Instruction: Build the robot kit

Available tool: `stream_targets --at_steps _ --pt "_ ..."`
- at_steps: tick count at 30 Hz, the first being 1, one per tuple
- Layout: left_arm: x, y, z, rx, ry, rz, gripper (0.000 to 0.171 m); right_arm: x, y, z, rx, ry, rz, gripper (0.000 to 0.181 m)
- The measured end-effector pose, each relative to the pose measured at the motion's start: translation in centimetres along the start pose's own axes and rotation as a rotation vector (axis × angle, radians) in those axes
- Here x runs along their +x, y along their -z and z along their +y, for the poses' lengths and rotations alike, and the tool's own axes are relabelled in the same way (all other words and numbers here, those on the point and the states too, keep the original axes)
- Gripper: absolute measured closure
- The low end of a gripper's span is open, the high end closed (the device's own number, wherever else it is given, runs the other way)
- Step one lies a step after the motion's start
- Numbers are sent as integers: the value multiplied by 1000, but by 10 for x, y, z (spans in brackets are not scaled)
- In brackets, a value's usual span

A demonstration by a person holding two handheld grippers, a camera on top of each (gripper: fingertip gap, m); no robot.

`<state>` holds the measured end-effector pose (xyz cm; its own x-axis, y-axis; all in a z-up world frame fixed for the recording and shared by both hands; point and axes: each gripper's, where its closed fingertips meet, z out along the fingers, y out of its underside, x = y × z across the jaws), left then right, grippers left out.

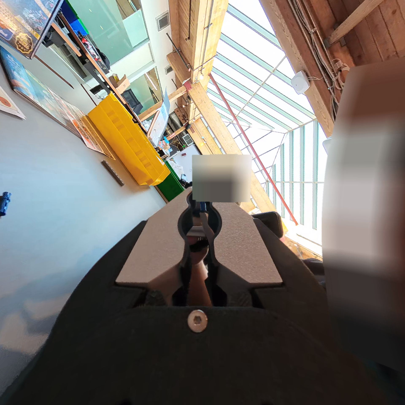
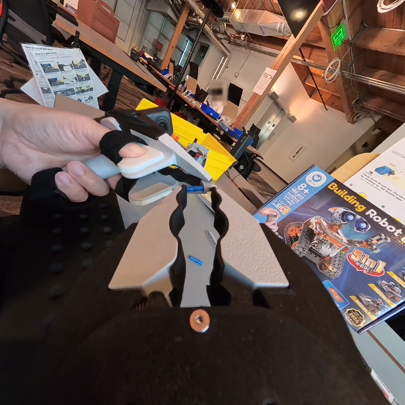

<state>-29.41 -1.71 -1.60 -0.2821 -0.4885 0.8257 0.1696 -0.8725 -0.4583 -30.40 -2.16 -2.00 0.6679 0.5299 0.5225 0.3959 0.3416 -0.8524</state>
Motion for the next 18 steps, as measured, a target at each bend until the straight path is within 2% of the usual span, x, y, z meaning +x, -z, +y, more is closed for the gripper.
stream_targets --at_steps 14,16,17,18 --pt "-20 5 0 71 -7 -68 168 -3 -5 20 -58 -61 9 161" --pt "-23 6 1 75 -11 -76 168 -2 -5 22 -66 -67 18 167" --pt "-23 6 1 86 -14 -78 170 -4 -3 24 -71 -72 -5 181" --pt "-22 6 0 90 -10 -70 169 -5 -3 20 -47 -88 -9 181"
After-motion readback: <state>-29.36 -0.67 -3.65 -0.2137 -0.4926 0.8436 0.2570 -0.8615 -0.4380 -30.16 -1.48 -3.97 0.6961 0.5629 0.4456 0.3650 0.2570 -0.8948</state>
